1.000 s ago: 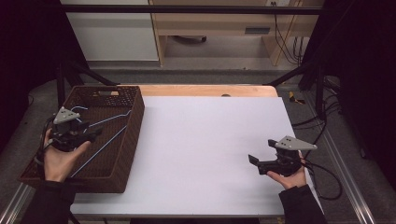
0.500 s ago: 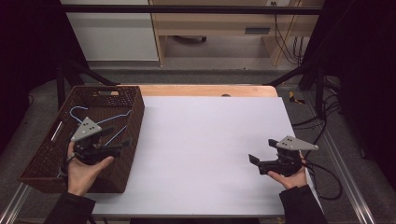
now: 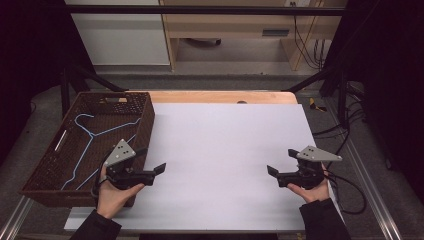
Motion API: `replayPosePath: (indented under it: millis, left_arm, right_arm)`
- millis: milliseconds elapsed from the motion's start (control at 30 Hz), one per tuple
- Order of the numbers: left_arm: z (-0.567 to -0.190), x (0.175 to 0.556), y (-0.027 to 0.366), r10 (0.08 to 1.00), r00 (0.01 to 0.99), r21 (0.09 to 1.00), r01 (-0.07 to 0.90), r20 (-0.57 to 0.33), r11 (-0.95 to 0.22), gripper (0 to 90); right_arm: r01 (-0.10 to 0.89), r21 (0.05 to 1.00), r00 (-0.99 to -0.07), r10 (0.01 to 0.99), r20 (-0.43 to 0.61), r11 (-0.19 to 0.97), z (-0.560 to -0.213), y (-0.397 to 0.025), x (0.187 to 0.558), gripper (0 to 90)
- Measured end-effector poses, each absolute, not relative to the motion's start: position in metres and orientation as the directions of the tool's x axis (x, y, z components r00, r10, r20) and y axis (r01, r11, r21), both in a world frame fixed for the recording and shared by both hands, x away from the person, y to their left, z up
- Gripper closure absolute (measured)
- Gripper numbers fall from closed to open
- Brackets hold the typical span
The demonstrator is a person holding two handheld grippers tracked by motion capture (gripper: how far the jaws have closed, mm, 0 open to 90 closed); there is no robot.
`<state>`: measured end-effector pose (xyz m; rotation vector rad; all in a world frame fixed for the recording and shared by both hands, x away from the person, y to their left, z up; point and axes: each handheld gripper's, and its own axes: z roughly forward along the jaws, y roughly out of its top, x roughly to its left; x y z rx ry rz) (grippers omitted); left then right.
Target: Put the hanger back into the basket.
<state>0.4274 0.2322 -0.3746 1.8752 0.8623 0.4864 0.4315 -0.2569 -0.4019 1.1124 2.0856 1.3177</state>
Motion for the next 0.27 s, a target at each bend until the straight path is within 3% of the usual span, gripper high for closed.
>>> replayPosePath:
  millis: [267]
  left_arm:
    - [-0.3758,0.4258,0.2325,0.749,0.662,0.895,0.349,-0.024,-0.279,12.9]
  right_arm:
    - [0.396,0.891,-0.585,0.809,0.058,0.222,-0.4014,-0.2577,0.4308,3.8]
